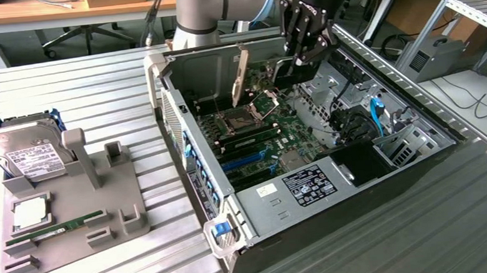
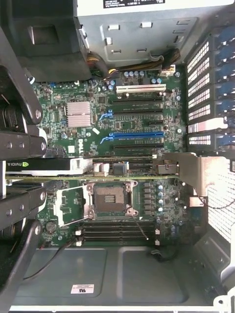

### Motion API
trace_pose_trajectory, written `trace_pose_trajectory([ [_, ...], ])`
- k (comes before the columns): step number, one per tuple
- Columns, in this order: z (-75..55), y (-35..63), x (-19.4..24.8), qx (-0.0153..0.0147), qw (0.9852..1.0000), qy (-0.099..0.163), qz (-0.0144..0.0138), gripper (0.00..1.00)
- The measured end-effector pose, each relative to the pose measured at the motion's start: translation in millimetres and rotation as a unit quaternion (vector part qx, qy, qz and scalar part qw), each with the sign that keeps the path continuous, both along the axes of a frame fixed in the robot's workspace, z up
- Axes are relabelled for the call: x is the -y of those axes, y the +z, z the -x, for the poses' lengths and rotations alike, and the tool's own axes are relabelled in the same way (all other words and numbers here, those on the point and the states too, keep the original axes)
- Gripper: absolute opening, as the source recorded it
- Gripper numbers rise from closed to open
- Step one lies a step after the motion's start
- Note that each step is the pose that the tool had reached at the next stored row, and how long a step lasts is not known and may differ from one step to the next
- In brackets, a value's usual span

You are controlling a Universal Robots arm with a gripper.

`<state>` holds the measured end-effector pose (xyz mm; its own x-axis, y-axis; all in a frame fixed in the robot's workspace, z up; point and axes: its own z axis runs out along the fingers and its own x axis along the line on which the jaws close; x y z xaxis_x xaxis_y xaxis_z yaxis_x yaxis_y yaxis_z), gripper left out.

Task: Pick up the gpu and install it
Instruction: 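Insert the gpu into the slot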

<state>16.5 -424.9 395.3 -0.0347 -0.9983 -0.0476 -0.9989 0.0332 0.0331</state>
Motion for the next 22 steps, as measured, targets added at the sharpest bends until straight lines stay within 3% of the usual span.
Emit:
trace_pose_trajectory([
  [18, 3.0, -23.8, 0.0, 0.0, 1.0, 0.0, 0.0, 0.27],
  [22, 3.3, -25.3, 0.0, 0.0, 1.0, 0.0, 0.0001, 0.27],
])
